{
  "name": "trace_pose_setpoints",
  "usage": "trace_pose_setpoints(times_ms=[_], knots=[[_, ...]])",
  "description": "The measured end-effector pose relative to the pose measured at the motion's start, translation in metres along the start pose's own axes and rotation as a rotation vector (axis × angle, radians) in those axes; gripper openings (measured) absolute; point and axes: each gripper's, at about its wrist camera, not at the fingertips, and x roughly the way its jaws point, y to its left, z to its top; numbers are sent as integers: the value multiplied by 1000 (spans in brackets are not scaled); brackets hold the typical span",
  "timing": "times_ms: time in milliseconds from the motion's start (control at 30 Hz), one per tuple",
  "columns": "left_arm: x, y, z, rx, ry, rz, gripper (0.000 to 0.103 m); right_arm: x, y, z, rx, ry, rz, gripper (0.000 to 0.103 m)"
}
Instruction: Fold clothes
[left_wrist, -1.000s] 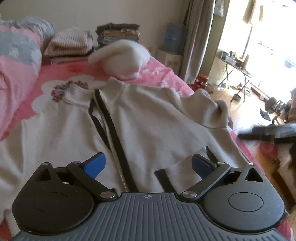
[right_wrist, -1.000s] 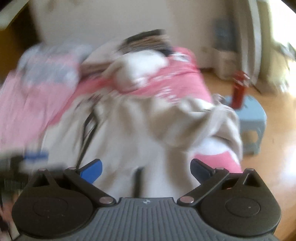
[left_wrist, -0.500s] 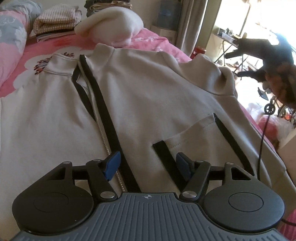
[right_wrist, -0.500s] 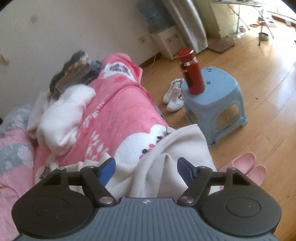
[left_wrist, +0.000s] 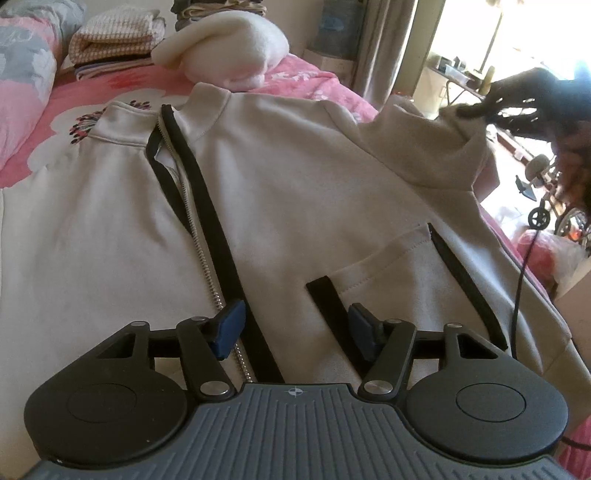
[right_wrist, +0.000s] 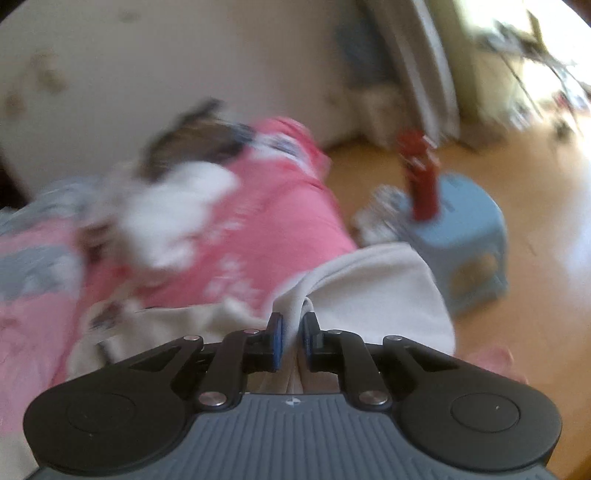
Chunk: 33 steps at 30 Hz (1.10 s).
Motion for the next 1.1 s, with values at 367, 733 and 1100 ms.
trace_pose_setpoints(times_ms=[367,733,1100], knots=[[1,-2,-1,1,-4,18,63,0,86,-86,-336,245,226,12],[2,-1,-2,2,2,24,65,-22,91,-39,-294,236,221,46],[3,-3,-2,9,3,27,67,88,83,25,-189,304,-105,73]])
